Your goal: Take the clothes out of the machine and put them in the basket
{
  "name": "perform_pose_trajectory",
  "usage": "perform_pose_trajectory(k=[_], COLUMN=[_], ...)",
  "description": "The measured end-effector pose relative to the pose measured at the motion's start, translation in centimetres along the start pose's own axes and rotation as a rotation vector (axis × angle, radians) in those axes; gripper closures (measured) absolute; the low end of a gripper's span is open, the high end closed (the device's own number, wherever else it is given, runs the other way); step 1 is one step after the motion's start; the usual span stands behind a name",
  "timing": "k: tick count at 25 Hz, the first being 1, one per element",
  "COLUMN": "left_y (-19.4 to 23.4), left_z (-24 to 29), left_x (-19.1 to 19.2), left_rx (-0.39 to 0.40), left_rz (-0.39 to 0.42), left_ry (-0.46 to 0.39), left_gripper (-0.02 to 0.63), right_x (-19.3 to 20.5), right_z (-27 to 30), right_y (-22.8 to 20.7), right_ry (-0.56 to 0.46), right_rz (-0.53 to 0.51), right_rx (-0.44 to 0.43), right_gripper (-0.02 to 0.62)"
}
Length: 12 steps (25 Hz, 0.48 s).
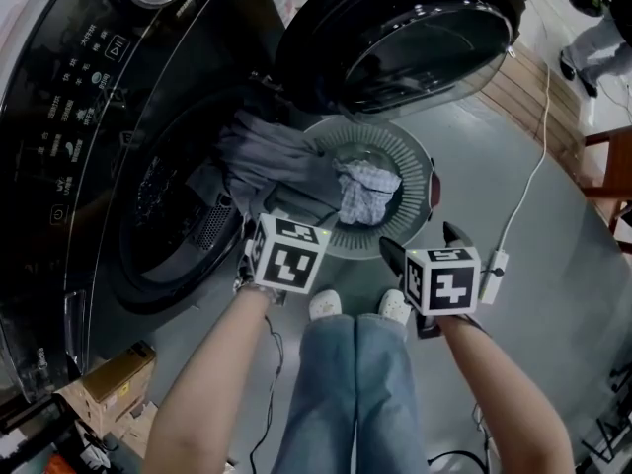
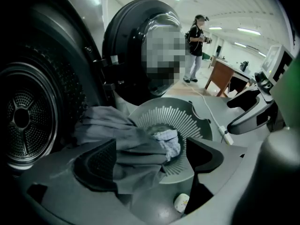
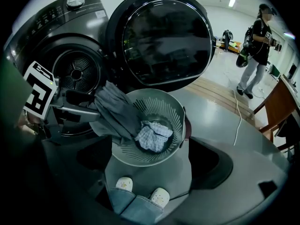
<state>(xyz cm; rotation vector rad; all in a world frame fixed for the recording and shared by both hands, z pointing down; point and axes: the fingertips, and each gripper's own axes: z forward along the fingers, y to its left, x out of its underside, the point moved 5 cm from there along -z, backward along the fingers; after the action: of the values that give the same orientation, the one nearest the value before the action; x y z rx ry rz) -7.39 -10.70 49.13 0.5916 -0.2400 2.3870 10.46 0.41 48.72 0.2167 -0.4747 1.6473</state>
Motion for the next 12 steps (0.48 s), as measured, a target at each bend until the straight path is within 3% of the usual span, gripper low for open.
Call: perform_pose_trajectory(k=[7,12], left_y=[6.1,9.9], left_z=[-0.1,1.6], left_x=[1.3,2.3], left_rx=[-0.161,-0.243], left_rz=[0.055,0.085], left_ry=[0.043,0.118], left_gripper=[0.167,0.167], right_x=[-0.6,-0.5], right_z=[2.0,3.6], right_y=[2.2,2.9], right_ry=[-0.006,-0.006], right_rz=[0.013,0.018], right_rx=[-0.032,-0.046], right_gripper=[0.084,0.084])
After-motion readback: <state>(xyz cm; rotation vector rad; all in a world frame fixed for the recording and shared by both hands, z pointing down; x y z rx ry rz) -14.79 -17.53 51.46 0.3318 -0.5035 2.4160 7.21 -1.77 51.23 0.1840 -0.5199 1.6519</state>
